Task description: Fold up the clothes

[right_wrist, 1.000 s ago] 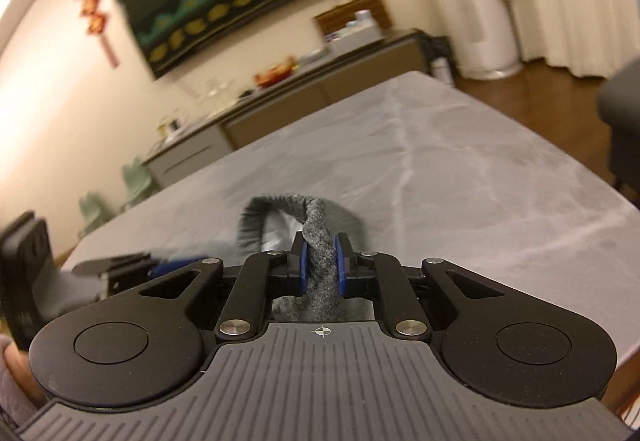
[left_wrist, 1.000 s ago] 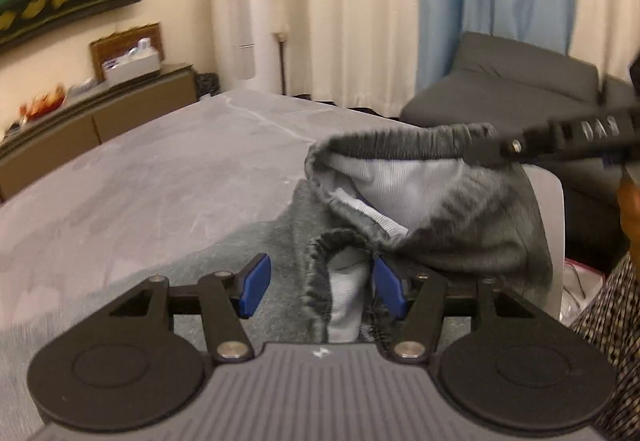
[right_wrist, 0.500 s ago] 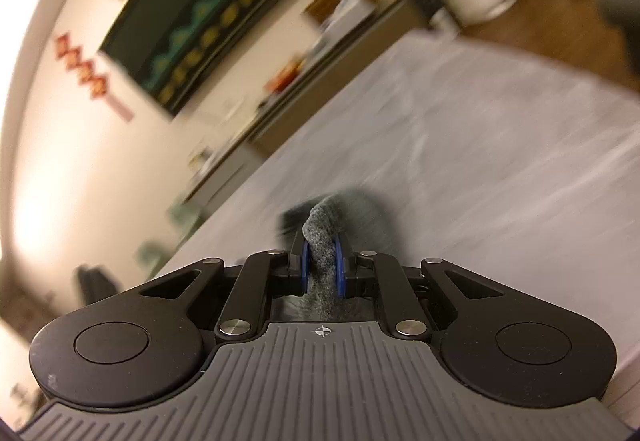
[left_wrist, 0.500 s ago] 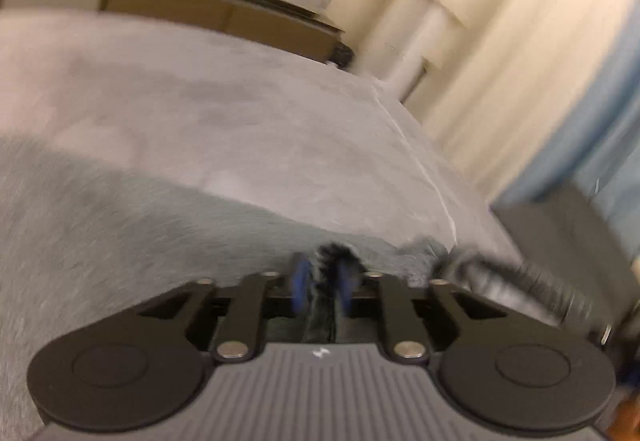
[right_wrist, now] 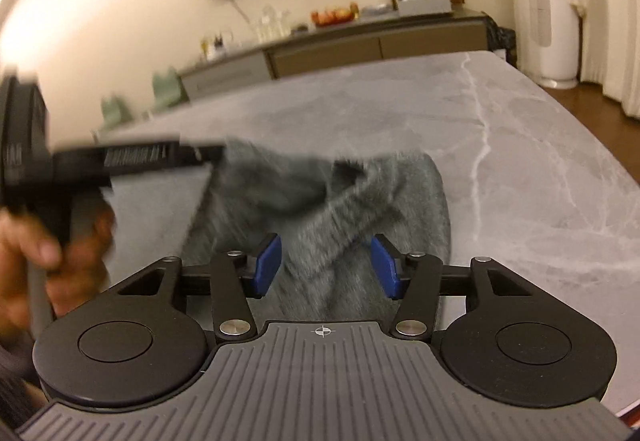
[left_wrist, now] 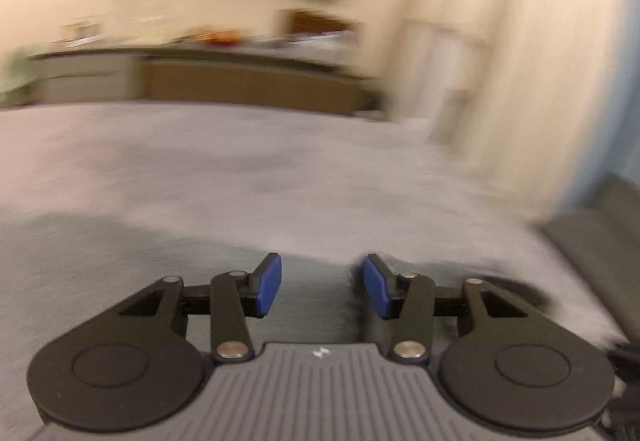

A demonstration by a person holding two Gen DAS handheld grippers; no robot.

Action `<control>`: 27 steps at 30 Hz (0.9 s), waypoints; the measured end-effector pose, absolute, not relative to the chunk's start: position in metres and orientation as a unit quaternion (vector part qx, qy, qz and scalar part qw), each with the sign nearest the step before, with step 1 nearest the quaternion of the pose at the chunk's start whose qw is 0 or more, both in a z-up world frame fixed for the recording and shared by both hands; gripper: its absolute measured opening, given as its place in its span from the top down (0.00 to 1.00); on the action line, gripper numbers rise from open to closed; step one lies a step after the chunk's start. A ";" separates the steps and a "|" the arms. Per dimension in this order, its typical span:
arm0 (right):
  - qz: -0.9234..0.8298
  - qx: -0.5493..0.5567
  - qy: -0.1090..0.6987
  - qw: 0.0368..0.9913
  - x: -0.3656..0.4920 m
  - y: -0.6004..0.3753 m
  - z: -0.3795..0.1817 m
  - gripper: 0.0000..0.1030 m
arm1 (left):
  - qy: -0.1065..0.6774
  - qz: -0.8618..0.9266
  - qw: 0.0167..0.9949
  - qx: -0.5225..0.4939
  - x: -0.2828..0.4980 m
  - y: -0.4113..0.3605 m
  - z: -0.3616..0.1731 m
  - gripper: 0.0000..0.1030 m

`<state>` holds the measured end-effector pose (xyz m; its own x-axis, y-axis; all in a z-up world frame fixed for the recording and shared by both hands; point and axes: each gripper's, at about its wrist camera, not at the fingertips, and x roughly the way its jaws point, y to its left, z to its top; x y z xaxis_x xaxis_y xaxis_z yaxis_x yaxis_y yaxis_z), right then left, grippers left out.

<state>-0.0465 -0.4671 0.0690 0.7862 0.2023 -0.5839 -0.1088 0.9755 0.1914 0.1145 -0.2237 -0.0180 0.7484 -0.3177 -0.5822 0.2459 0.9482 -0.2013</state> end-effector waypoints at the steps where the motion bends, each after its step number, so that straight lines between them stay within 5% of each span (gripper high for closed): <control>1: 0.075 0.049 0.326 0.941 -0.045 -0.463 0.066 0.52 | 0.331 -0.138 0.931 -0.070 0.118 -0.217 -0.020 0.55; 4: 0.065 0.036 0.325 0.943 -0.050 -0.464 0.068 0.73 | 0.315 -0.155 0.932 -0.089 0.110 -0.206 -0.015 0.55; 7: 0.076 0.068 0.307 0.946 -0.057 -0.474 0.076 0.84 | 0.296 -0.234 0.920 -0.102 0.093 -0.212 -0.003 0.45; 15: 0.118 0.203 0.266 0.935 -0.068 -0.503 0.083 0.88 | 0.449 -0.385 0.766 -0.250 0.115 -0.250 -0.049 0.37; 22: 0.137 0.299 0.239 0.914 -0.069 -0.522 0.078 0.89 | 0.453 -0.395 0.707 -0.373 0.119 -0.239 -0.074 0.17; 24: 0.153 0.308 0.238 0.908 -0.066 -0.518 0.077 0.89 | 0.447 -0.398 0.697 -0.396 0.122 -0.240 -0.078 0.22; 26: 0.172 0.302 0.250 0.904 -0.061 -0.512 0.076 0.89 | 0.436 -0.412 0.686 -0.411 0.133 -0.242 -0.075 0.51; 27: 0.180 0.291 0.254 0.905 -0.059 -0.507 0.075 0.89 | 0.431 -0.419 0.682 -0.418 0.139 -0.243 -0.072 0.53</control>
<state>-0.0594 -0.5074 0.0751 0.8062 0.4732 -0.3551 -0.1772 0.7658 0.6182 0.1386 -0.2430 -0.0724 0.2785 -0.9308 -0.2367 0.2110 0.2997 -0.9304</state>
